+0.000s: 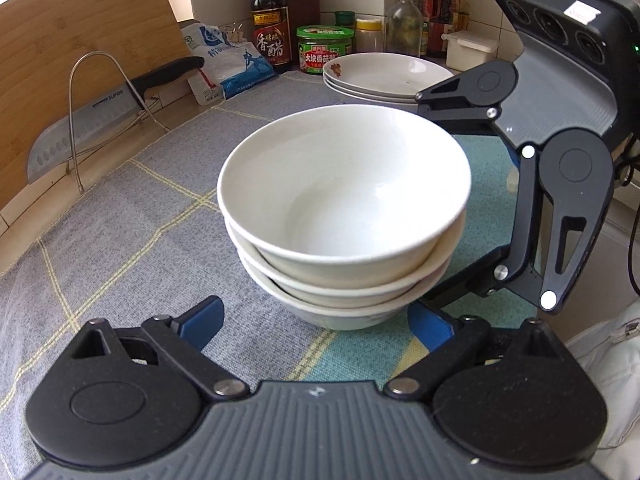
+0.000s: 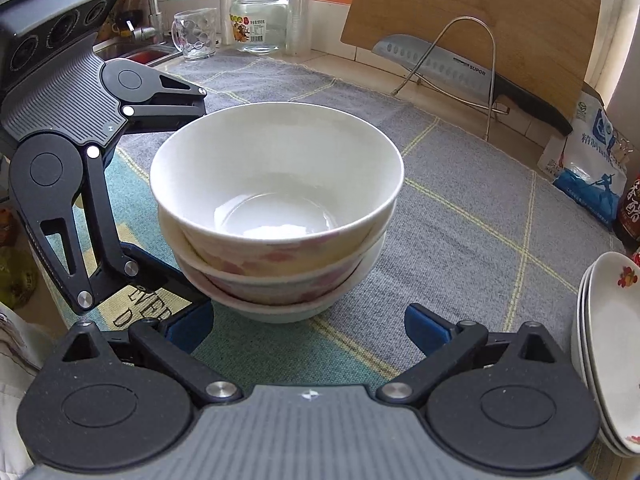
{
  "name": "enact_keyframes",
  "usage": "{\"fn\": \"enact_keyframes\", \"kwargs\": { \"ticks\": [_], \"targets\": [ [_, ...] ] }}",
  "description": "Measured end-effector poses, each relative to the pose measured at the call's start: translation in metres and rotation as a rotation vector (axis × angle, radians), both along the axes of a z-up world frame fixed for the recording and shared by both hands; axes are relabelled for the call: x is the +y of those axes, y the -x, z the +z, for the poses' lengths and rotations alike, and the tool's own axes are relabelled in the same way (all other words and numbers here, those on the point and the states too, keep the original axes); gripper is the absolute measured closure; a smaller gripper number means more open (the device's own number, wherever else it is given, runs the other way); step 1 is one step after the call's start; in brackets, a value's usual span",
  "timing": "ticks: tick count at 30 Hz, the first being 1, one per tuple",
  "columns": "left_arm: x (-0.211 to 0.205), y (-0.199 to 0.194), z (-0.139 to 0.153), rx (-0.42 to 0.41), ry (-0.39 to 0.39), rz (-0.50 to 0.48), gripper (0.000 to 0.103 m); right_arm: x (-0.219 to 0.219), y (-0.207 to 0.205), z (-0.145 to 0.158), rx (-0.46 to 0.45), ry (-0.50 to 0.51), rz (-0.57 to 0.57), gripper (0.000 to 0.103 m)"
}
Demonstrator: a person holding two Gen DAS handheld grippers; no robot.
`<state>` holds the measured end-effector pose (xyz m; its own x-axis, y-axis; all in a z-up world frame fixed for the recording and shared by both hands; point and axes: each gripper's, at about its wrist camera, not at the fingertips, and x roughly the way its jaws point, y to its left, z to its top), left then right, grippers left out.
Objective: Organize plates and bowls
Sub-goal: 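Grasp the three-bowl pile from opposite sides with both grippers, then lift the bowl pile with both grippers and carry it onto the plate stack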
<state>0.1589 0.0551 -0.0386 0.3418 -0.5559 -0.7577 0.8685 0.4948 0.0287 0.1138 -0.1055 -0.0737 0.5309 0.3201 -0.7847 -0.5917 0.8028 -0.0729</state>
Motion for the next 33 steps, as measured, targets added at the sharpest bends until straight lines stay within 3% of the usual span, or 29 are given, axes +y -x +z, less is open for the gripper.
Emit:
{"fn": "enact_keyframes", "kwargs": {
  "ticks": [7,16,27,33],
  "targets": [
    [-0.004,-0.006,-0.002,-0.013,-0.019,-0.103,0.005,0.002,-0.007,0.001,0.005,0.034,0.096,0.002],
    [-0.006,-0.015,-0.009,0.027,-0.021,-0.134,0.005,-0.005,-0.027,-0.015,0.089,-0.003,0.139,0.000],
    [-0.004,-0.021,-0.015,0.070,0.001,-0.172,0.006,-0.013,-0.025,-0.016,0.042,-0.042,0.224,0.000],
    [-0.004,-0.024,-0.014,0.086,0.014,-0.217,0.007,-0.018,-0.027,-0.006,0.036,-0.091,0.303,0.014]
  ]
}}
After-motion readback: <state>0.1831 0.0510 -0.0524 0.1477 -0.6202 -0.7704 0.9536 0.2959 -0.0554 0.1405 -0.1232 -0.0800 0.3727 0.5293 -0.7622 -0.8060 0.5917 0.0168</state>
